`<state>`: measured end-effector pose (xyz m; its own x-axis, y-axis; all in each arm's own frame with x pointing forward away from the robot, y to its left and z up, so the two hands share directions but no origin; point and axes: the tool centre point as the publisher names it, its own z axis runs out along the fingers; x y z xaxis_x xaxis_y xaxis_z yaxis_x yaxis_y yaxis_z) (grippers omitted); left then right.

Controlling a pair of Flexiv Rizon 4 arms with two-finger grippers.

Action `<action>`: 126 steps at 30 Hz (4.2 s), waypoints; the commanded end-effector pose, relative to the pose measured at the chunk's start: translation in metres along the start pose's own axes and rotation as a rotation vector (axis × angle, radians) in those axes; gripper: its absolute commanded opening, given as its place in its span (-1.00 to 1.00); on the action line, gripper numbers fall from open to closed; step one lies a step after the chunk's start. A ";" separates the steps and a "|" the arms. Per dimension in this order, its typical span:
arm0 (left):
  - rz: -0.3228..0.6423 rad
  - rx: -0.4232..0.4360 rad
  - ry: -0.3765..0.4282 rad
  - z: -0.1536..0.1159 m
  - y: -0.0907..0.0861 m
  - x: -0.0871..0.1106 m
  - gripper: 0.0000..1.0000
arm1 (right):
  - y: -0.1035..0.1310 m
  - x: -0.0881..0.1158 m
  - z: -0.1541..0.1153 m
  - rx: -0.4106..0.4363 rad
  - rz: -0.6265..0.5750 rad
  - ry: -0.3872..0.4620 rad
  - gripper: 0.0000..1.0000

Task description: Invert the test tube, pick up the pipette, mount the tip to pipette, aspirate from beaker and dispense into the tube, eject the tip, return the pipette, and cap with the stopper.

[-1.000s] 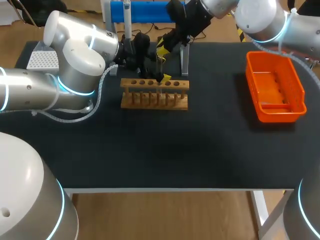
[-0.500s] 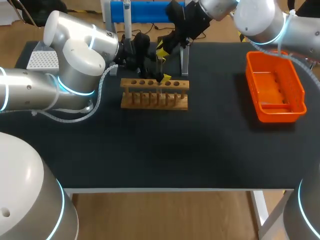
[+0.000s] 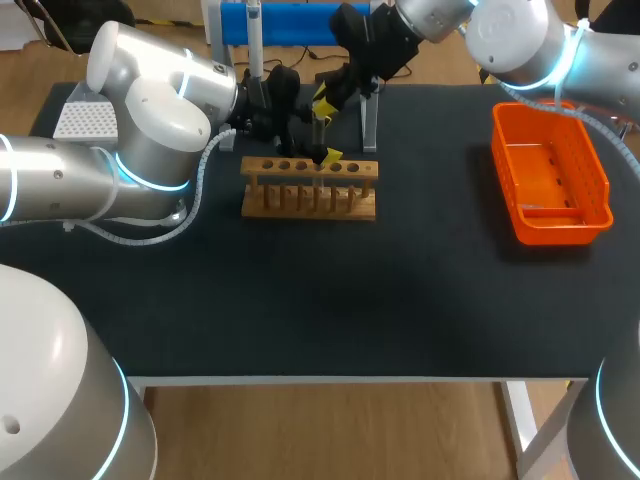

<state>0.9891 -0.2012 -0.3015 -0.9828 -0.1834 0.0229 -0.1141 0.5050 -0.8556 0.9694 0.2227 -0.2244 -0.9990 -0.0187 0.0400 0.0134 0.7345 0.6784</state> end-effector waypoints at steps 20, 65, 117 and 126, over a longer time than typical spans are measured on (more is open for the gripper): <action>0.000 0.000 -0.002 0.000 0.000 0.001 1.00 | -0.003 0.000 0.005 0.000 0.010 0.005 -1.00; 0.000 0.000 -0.002 0.000 0.000 0.001 1.00 | 0.005 -0.001 -0.007 -0.010 -0.003 -0.010 -1.00; 0.000 0.000 -0.002 0.000 0.000 0.001 1.00 | 0.009 0.005 -0.009 0.008 -0.001 -0.025 -1.00; 0.000 0.000 -0.002 0.000 0.000 0.001 1.00 | 0.005 0.004 -0.007 0.016 -0.001 -0.031 -1.00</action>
<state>0.9891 -0.2012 -0.3015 -0.9828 -0.1834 0.0229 -0.1141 0.5050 -0.8556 0.9661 0.2217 -0.2158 -0.9999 -0.0005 0.0171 0.0110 0.7437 0.6685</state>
